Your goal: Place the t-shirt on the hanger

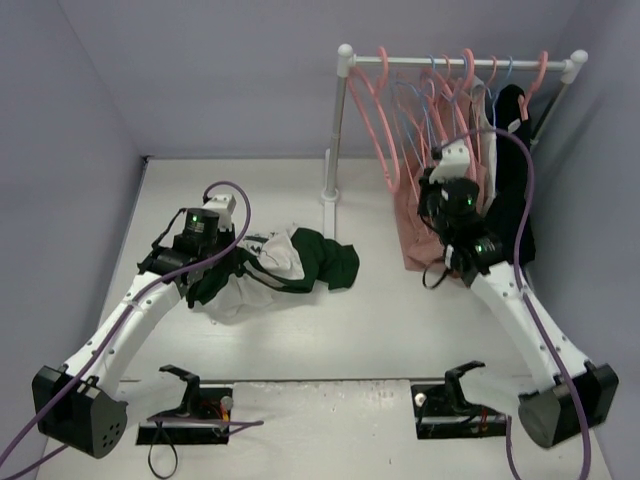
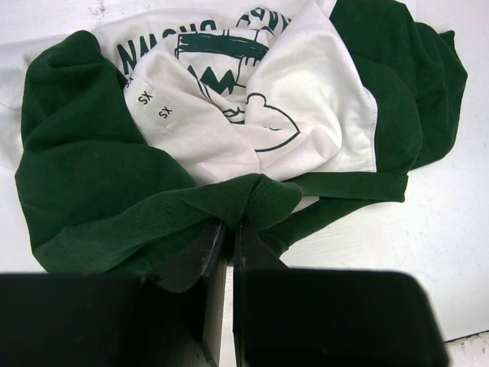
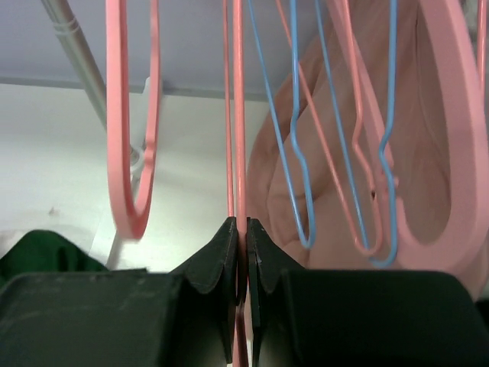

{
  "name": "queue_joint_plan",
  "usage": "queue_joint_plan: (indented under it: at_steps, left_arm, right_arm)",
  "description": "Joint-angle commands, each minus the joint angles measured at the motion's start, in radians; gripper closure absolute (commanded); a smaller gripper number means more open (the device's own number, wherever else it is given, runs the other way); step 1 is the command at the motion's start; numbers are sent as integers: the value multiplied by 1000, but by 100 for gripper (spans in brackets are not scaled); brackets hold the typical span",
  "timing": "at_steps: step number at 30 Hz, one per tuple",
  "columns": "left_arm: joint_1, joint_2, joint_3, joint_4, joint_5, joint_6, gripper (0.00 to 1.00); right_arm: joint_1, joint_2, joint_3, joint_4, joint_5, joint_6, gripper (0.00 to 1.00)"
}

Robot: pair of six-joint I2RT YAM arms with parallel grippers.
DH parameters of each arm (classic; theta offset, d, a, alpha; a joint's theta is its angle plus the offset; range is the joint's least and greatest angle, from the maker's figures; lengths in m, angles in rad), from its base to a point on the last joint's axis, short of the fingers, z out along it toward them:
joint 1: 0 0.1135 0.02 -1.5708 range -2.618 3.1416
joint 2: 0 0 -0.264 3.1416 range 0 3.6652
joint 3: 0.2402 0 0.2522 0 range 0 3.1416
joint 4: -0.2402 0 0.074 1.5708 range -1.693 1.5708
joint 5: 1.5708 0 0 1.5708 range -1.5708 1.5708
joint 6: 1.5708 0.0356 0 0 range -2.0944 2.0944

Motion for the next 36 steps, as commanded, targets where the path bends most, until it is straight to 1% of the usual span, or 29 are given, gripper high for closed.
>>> queue_joint_plan:
  at_steps: [1, 5, 8, 13, 21, 29, 32, 36]
  left_arm:
    - [6, -14, 20, 37, 2, 4, 100]
    - [6, -17, 22, 40, 1, 9, 100]
    - [6, -17, 23, 39, -2, 14, 100]
    - [6, -16, 26, 38, -18, 20, 100]
    - [6, -13, 27, 41, -16, 24, 100]
    - [6, -16, 29, 53, -16, 36, 100]
    - [6, -18, 31, 60, -12, 39, 100]
    - [6, -27, 38, 61, -20, 53, 100]
  right_arm:
    - [28, -141, -123, 40, 1, 93, 100]
    - [63, -225, -243, 10, -11, 138, 100]
    - [109, -273, -289, -48, -5, 193, 100]
    - [191, -339, -334, -130, 26, 282, 100]
    - [225, -495, -421, -163, -28, 352, 100]
    - [238, -544, -418, -186, -114, 307, 100]
    - [240, -567, -400, -186, -159, 256, 100]
    - [241, -559, -374, -188, -285, 193, 100]
